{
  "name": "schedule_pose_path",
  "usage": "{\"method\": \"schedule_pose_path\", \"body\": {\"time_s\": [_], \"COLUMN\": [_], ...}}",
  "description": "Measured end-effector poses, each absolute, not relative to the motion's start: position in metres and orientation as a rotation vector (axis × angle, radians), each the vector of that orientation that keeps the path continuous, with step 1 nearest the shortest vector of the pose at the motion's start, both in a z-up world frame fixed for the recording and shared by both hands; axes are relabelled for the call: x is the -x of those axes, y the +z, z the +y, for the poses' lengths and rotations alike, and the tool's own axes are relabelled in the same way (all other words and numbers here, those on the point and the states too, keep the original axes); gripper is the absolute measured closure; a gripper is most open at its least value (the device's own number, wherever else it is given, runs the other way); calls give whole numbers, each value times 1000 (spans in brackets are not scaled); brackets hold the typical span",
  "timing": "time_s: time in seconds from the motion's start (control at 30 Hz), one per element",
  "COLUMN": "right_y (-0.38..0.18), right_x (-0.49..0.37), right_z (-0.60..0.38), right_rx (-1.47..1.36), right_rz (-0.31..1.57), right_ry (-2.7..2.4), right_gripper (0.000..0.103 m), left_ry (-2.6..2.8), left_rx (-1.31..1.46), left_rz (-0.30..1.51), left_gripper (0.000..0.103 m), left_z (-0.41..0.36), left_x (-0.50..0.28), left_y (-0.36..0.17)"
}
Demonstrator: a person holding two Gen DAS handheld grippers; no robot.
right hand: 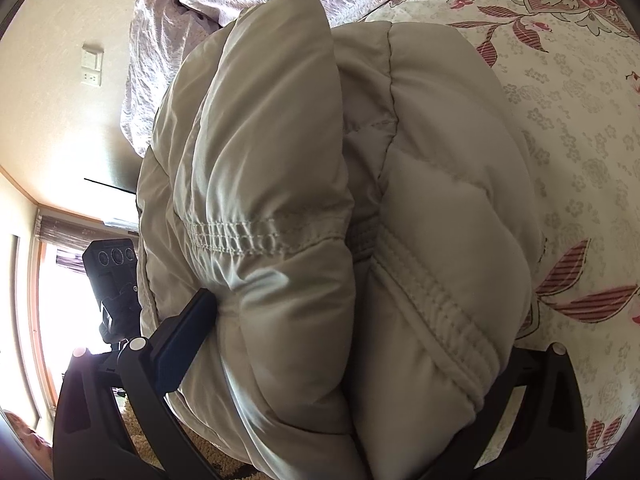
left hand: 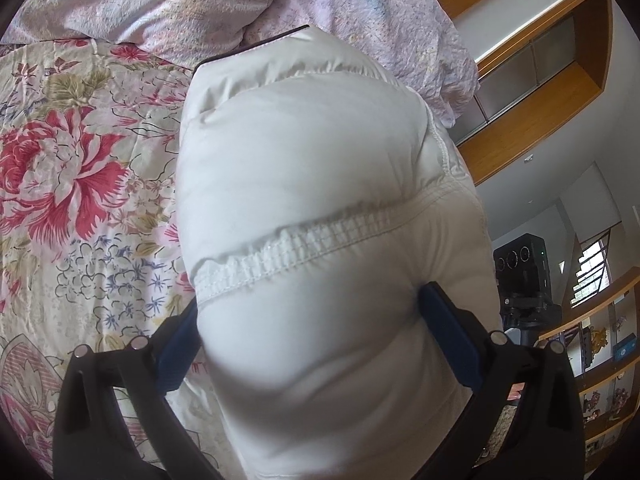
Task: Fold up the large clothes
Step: 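Lift the beige jacket bundle with both tools and turn it over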
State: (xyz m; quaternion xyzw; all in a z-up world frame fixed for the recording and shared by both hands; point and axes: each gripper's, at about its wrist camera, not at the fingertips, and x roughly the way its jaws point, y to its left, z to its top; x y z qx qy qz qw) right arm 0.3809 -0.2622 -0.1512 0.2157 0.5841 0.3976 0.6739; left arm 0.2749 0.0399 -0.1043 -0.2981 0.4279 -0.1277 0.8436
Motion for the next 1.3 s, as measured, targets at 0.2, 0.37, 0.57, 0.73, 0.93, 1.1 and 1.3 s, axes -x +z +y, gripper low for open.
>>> {"method": "schedule_pose_path", "body": {"time_s": [0.2,0.37,0.57,0.73,0.93,1.1,1.3], "right_y": [-152,-145,-139,-140,-137,-129,-121], "right_x": [-380,-375,-373,-376,-391,-414,-431], "right_z": [-260,-258,-247,-226,-181,-128,-85], "right_rx": [-464,-466,-475,-491,-493,-449,-386], "right_rz": [1286,1250,1213,1187,1175,1182,1194], "right_ry": [916,920,949,1003,1063,1110,1131], "right_gripper": [1,11,23,30,33,34,34], "left_ry": [-268,-288,-285,-258,-193,-110,-37], "left_rx": [597,564,554,547,574,589,611], "left_rz": [880,852,813,767,712,678,669], "left_gripper": [10,24,30,32,34,34,34], "left_z": [37,39,53,74,113,148,185], "left_x": [-270,-261,-252,-246,-242,-241,-239], "left_y": [-99,-88,-80,-71,-61,-54,-58]}}
